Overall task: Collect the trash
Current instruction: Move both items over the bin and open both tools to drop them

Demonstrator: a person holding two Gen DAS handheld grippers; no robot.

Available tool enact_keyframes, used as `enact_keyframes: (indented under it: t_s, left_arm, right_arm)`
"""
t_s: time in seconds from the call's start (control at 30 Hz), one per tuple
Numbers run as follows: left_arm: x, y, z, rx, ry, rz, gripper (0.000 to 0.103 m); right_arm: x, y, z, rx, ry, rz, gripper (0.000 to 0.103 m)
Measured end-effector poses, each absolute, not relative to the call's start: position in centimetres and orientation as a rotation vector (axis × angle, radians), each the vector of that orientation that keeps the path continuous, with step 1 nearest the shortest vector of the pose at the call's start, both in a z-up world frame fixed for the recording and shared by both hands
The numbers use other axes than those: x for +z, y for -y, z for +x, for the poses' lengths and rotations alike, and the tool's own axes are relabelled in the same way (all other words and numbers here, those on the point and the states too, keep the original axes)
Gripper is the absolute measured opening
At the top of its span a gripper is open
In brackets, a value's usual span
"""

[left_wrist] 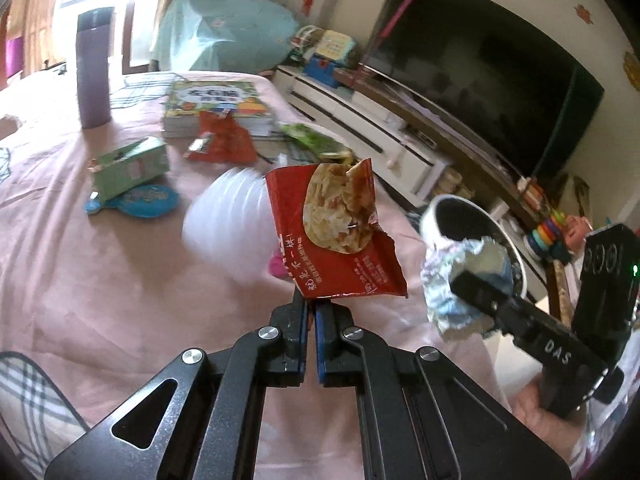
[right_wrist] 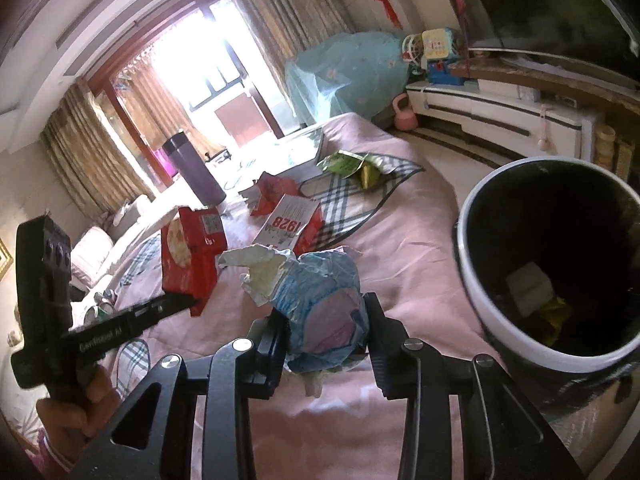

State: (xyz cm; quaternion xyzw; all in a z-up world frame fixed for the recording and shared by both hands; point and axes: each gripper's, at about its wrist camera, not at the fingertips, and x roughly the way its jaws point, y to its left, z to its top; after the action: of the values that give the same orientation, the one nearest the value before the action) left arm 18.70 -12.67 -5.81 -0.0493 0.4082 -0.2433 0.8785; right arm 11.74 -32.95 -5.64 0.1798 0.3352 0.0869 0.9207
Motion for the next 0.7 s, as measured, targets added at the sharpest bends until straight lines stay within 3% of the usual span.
enact_keyframes:
  t_s: [0.7]
  left_arm:
    - [-6.2,16.8,14.7,-0.630,-0.865,-0.042,0.002]
  right_arm:
    - [-4.1,38.1,7.7,0.082,-0.601,0.425,0.036]
